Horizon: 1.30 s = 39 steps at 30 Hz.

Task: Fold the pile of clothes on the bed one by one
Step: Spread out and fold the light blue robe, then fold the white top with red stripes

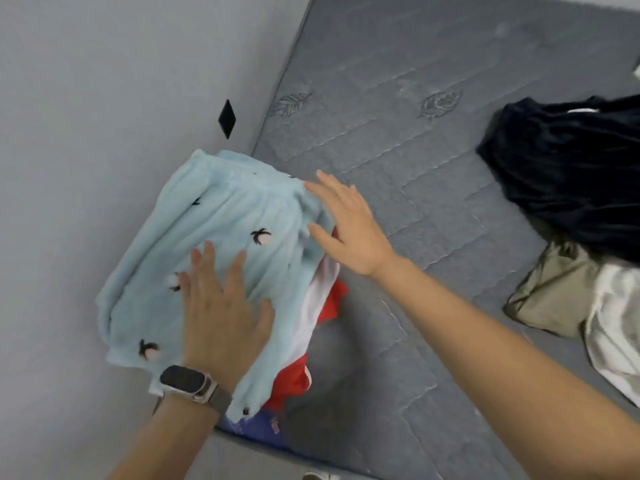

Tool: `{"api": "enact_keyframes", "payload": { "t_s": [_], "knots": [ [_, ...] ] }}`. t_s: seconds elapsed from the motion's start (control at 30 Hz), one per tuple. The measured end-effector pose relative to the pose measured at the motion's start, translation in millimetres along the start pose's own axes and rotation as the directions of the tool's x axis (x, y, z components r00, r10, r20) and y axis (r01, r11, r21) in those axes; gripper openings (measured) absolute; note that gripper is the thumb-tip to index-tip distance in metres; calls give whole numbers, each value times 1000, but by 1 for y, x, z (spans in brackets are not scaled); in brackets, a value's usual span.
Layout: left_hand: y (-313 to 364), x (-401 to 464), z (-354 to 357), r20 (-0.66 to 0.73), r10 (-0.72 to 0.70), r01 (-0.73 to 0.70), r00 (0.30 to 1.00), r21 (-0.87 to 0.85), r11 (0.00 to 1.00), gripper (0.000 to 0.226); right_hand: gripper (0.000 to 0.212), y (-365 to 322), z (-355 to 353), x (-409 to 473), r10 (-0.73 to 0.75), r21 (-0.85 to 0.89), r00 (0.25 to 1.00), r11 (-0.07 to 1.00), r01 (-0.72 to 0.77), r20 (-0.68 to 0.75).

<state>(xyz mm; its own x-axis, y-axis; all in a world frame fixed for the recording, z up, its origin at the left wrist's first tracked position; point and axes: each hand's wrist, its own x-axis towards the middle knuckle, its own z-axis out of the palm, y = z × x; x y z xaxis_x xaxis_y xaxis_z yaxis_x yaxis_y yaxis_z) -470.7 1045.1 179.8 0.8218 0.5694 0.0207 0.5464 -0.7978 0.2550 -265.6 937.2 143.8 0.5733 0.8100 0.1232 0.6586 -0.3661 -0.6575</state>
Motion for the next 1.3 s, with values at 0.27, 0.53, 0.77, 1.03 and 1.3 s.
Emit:
{"api": "enact_keyframes", "payload": {
  "t_s": [0.27, 0.53, 0.77, 1.03, 1.3],
  "knots": [
    [204, -21, 55, 445, 304, -240, 842, -195, 951, 41, 32, 158, -144, -248, 689, -79, 724, 724, -685, 36],
    [334, -98, 127, 680, 267, -284, 683, -89, 955, 49, 38, 244, -216, -448, 922, 20, 380, 382, -924, -69],
    [407, -154, 169, 769, 329, -317, 548, -173, 932, 44, 78, 286, -250, -507, 906, -197, 324, 277, -940, -272],
    [413, -174, 188, 768, 335, -349, 546, -156, 924, 38, 48, 328, -232, -468, 938, 144, 308, 331, -933, -158],
    [411, -198, 155, 756, 358, -159, 548, -326, 932, 27, 14, 255, -258, -478, 974, 835, 225, 101, -541, 28]
  ]
}}
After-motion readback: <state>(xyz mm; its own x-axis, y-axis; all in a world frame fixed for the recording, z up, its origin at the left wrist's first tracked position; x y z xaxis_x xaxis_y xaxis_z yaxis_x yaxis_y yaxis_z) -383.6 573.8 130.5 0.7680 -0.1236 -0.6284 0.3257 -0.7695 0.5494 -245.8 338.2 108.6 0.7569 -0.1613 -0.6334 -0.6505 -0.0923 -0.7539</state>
